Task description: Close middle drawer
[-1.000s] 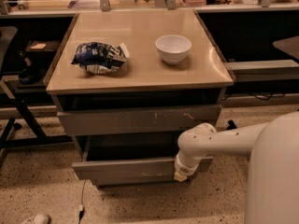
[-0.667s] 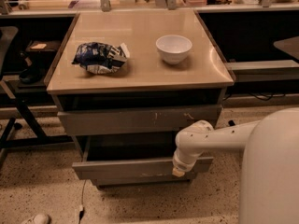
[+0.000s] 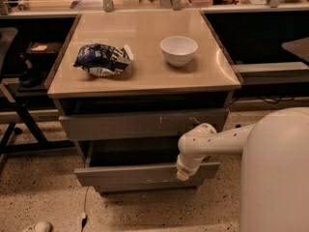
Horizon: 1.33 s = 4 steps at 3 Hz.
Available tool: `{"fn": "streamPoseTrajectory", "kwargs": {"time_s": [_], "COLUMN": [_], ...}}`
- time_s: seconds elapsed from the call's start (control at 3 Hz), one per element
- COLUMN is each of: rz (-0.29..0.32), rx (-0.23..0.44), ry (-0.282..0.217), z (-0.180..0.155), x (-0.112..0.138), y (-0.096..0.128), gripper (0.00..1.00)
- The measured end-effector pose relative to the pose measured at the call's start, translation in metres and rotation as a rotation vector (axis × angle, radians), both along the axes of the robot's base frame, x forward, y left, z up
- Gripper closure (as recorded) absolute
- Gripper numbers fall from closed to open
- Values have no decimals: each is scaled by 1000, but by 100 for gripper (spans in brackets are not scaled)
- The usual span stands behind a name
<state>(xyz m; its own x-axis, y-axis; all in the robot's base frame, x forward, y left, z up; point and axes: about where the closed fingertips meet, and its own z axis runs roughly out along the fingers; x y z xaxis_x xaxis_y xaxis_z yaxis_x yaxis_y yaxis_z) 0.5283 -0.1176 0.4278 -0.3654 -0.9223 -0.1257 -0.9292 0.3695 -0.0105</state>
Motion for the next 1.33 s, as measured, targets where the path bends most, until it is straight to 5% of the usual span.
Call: {"fn": "streamPoseTrajectory", "kwargs": {"time_s": [1.0, 1.33], "rz": [0, 0], "rx": [0, 0], "ry": [0, 0], "z": [0, 0], "x": [0, 0], "y": [0, 0], "gripper": [12, 0]}}
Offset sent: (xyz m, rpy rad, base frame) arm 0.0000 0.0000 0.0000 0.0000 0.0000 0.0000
